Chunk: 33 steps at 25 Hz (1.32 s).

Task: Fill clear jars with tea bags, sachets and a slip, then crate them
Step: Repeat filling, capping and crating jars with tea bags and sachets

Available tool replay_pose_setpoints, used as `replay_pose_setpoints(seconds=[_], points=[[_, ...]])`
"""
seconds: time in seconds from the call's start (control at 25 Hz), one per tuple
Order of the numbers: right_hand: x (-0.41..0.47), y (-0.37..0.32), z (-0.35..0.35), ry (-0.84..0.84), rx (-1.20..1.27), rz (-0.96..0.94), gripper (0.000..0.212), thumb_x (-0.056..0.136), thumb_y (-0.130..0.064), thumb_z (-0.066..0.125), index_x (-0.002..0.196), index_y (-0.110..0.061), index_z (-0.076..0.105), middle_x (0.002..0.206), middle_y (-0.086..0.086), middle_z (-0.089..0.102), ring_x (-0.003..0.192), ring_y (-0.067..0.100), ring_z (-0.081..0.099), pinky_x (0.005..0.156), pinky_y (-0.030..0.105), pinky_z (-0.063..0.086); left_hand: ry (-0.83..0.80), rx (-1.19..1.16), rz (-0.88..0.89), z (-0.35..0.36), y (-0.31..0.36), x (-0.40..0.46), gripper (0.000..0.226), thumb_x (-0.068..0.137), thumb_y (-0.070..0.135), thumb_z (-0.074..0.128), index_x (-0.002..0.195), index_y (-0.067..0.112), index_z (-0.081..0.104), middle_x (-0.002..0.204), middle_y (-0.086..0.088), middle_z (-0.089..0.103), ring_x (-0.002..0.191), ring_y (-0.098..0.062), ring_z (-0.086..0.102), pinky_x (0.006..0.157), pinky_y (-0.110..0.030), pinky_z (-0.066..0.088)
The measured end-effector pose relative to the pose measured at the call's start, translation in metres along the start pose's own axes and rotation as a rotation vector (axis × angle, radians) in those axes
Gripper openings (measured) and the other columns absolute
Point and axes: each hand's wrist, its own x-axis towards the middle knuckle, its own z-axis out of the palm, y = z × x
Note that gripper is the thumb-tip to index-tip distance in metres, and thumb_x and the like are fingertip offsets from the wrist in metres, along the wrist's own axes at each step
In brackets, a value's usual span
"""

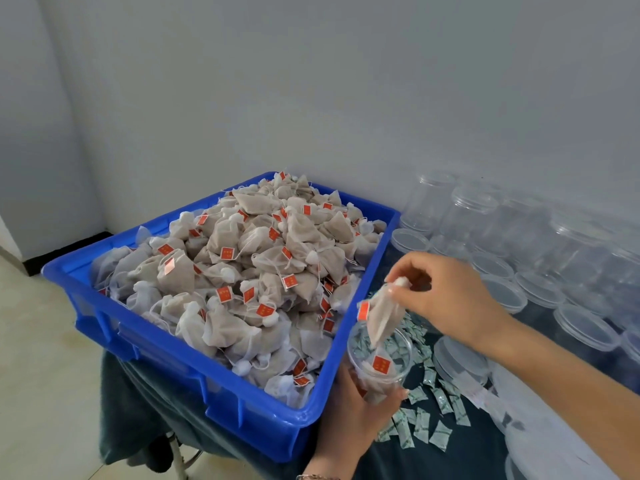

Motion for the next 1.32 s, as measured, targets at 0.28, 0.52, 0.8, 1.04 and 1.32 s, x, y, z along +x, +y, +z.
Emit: replay_pose_setpoints(seconds=[0.28, 0.52, 0.8, 1.04, 1.32], points=[[-0.025, 0.027, 0.052, -0.536, -0.469, -0.003, 0.022, 0.091, -0.015, 0.047, 0.093, -0.020, 0.068, 0.097, 0.004, 0.069, 0.090, 0.023, 0.063, 0.082, 0.040, 0.051, 0.043, 0.139, 0.020, 0.000, -0.002, 0.000, 0.114, 0.058, 0.067, 0.076, 0.149, 0.023, 0.023, 0.143, 0.003, 0.043, 0.135, -0.011, 0.040, 0.108, -0.040, 0.039], [-0.017, 0.026, 0.036, -0.119, -0.268, -0.010, 0.028, 0.092, -0.012, 0.046, 0.104, -0.022, 0.069, 0.103, -0.007, 0.069, 0.089, 0.012, 0.062, 0.079, 0.031, 0.050, 0.067, 0.150, 0.023, -0.001, 0.001, -0.001, 0.112, 0.056, 0.068, 0.073, 0.146, 0.018, 0.029, 0.138, 0.001, 0.047, 0.132, -0.015, 0.043, 0.108, -0.041, 0.039], [-0.101, 0.108, 0.066, -0.300, -0.361, 0.419, 0.022, 0.087, -0.026, 0.061, 0.108, -0.023, 0.058, 0.103, -0.009, 0.058, 0.094, 0.010, 0.056, 0.075, 0.022, 0.041, 0.068, 0.150, 0.009, -0.001, 0.001, -0.002, 0.120, 0.051, 0.076, 0.072, 0.147, 0.021, 0.026, 0.141, 0.003, 0.046, 0.134, -0.013, 0.042, 0.110, -0.040, 0.038], [-0.112, 0.120, 0.077, -0.316, -0.306, 0.429, 0.022, 0.079, -0.030, 0.071, 0.098, -0.028, 0.058, 0.098, -0.011, 0.049, 0.092, 0.010, 0.051, 0.078, 0.025, 0.042, 0.061, 0.161, -0.003, -0.001, 0.000, -0.002, 0.118, 0.051, 0.075, 0.073, 0.146, 0.024, 0.026, 0.139, 0.004, 0.048, 0.132, -0.014, 0.045, 0.108, -0.040, 0.040], [-0.079, 0.076, 0.039, 0.185, 0.144, 0.439, 0.018, 0.078, -0.028, 0.075, 0.072, -0.024, 0.059, 0.064, -0.011, 0.062, 0.057, -0.002, 0.054, 0.055, 0.014, 0.041, 0.084, 0.169, 0.001, -0.001, -0.002, -0.003, 0.116, 0.048, 0.076, 0.072, 0.144, 0.025, 0.030, 0.138, 0.009, 0.047, 0.130, -0.010, 0.044, 0.109, -0.040, 0.040]])
